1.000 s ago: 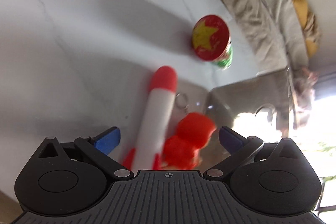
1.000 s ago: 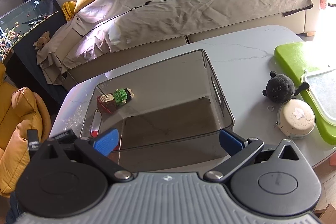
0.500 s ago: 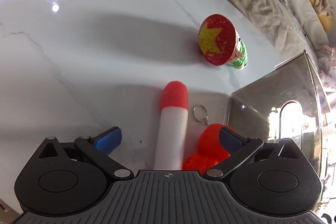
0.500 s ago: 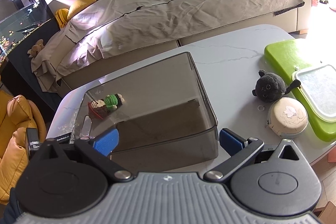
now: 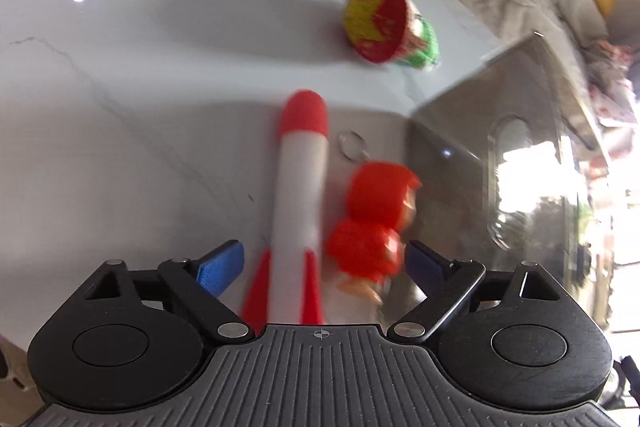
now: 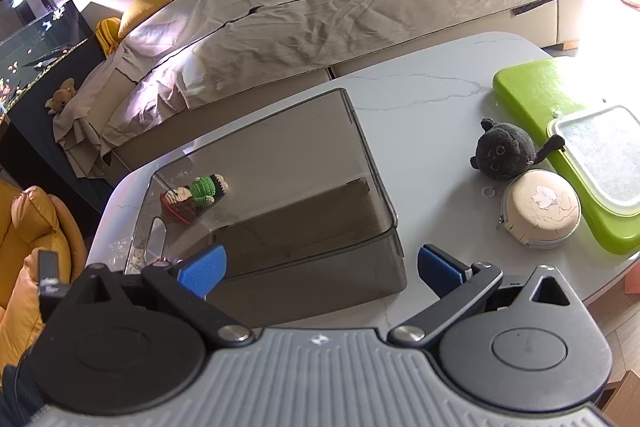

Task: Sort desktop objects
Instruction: 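Move the left tool down to the white-and-red rocket and close on it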

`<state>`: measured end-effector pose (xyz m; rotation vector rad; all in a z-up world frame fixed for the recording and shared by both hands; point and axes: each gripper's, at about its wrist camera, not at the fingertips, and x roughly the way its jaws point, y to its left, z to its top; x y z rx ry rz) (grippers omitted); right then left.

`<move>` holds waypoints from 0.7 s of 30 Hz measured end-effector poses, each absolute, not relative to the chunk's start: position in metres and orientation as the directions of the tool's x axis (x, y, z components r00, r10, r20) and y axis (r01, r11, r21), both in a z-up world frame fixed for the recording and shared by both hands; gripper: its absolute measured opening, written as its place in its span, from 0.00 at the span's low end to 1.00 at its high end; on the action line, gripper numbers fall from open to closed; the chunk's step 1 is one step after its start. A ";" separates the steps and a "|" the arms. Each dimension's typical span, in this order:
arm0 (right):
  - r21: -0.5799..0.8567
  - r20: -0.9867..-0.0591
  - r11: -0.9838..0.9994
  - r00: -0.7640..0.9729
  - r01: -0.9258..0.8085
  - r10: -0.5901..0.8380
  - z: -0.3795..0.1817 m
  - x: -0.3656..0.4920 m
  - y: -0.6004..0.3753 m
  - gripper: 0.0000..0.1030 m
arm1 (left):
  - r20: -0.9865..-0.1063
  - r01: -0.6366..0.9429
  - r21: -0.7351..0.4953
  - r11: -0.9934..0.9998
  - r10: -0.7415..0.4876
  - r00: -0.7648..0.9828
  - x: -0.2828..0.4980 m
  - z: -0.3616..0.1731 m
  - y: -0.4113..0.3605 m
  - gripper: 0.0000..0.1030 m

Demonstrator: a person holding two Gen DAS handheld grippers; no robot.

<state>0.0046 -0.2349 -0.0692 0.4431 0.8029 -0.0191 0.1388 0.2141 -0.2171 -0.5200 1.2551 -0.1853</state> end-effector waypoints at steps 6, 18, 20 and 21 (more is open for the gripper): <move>0.404 -0.700 0.898 0.691 0.174 0.181 -0.071 0.004 -0.232 1.00 | -0.892 -0.111 -0.421 0.900 -0.388 0.234 0.138 -0.223 0.208 0.91; 0.436 -0.701 0.884 0.680 0.169 0.216 -0.071 0.001 -0.234 1.00 | -0.985 0.090 -0.115 0.989 -0.125 0.122 0.146 -0.233 0.171 0.79; 0.432 -0.703 0.886 0.678 0.168 0.214 -0.072 0.000 -0.234 1.00 | -0.990 0.109 -0.042 0.993 -0.056 0.126 0.146 -0.234 0.172 0.82; 0.430 -0.704 0.887 0.678 0.169 0.212 -0.071 -0.001 -0.235 1.00 | -0.991 0.100 -0.030 0.995 -0.043 0.127 0.146 -0.233 0.177 0.81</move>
